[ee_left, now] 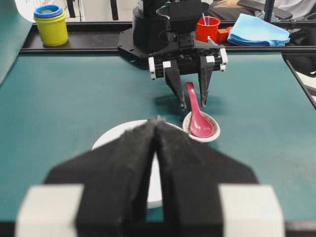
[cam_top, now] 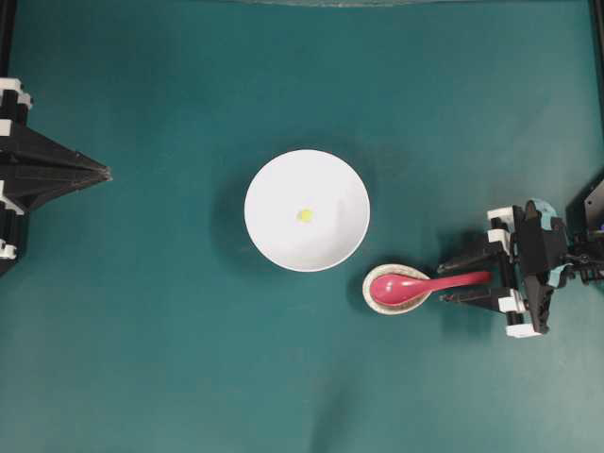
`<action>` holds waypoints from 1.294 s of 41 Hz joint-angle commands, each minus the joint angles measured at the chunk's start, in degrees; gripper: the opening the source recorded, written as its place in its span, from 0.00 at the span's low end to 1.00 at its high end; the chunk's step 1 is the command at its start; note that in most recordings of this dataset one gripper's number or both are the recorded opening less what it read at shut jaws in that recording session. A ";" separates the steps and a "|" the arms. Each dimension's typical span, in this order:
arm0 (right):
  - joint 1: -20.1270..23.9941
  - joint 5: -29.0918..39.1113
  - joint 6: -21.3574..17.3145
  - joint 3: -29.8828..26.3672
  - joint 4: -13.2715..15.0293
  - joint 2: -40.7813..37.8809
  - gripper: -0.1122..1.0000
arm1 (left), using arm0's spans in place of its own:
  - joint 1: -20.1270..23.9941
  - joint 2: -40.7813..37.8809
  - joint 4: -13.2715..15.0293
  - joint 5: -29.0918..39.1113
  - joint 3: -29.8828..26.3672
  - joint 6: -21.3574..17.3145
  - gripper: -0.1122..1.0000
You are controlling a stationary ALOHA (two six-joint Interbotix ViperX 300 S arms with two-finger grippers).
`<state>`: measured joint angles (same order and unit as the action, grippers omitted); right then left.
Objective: Scoop the yellow hexagonal prism block from the bowl with a spoon using the right arm.
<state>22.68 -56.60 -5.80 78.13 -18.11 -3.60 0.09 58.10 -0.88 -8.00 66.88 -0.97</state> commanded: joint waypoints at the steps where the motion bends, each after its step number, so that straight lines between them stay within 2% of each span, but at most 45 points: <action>1: 0.18 -0.35 -0.09 -0.53 -0.18 0.44 0.54 | 0.09 -0.26 -0.18 -0.35 -1.76 0.00 0.14; 11: 0.18 -0.26 0.00 -0.53 -0.09 0.44 0.32 | 0.09 -0.26 -0.18 -0.35 -1.76 0.00 0.14; 14: 0.18 -0.18 0.00 -0.53 -0.18 0.44 0.30 | 0.09 -0.26 -0.18 -0.35 -1.76 0.00 0.14; 36: 0.18 1.41 -0.09 -1.05 -0.18 0.88 0.29 | 0.09 -0.26 -0.09 -0.35 -1.76 0.00 0.14; 46: -0.26 1.85 0.44 -0.62 -0.18 5.54 0.29 | 0.09 -0.26 -0.18 -0.62 -1.85 0.00 0.14; 53: -1.76 4.75 1.23 -0.88 -0.18 10.20 0.29 | 0.09 -0.26 -0.09 -0.62 -1.93 0.00 0.14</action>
<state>21.62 -52.82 -4.83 77.70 -18.19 3.87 0.09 58.10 -0.88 -8.09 66.88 -0.97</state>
